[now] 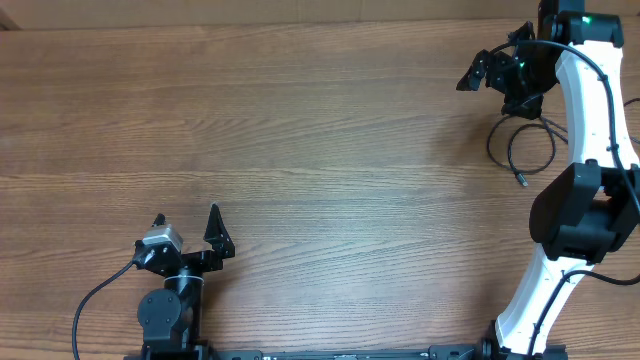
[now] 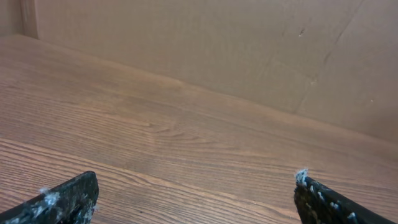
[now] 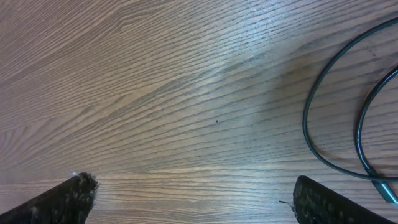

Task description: Untangle cables

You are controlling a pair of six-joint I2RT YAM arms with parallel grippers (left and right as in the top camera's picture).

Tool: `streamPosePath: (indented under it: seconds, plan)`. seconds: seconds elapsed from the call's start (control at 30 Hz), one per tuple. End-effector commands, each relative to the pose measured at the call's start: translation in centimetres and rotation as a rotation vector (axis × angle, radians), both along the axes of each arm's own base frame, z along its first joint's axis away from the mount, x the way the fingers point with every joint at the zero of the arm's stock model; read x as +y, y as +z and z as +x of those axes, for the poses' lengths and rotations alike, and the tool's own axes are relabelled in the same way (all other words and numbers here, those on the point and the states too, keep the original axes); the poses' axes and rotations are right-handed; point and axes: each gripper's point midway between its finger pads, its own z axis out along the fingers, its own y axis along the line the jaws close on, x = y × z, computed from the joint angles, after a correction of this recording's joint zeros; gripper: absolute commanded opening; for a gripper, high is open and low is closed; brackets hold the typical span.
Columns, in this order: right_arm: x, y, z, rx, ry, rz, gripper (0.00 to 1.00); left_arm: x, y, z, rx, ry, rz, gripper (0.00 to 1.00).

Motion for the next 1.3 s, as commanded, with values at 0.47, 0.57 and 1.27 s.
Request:
streamPosePath:
  seconds: [0.47,0.57,1.27]
  plan:
    - [-2.0,1.3,0.5,-0.048,-0.017,-0.115,1.0,0.0,0.1,0.0,-0.007,-0.006,0.018,1.0]
    - [-2.9,2.0,0.6,-0.07,-0.031,-0.171,1.0,0.0,0.1,0.0,-0.007,-0.006,0.018,0.99]
    - [1.2,25.9,-4.1,-0.942,-0.032,-0.25,1.0,0.0,0.1,0.0,-0.007,-0.006,0.018,0.99]
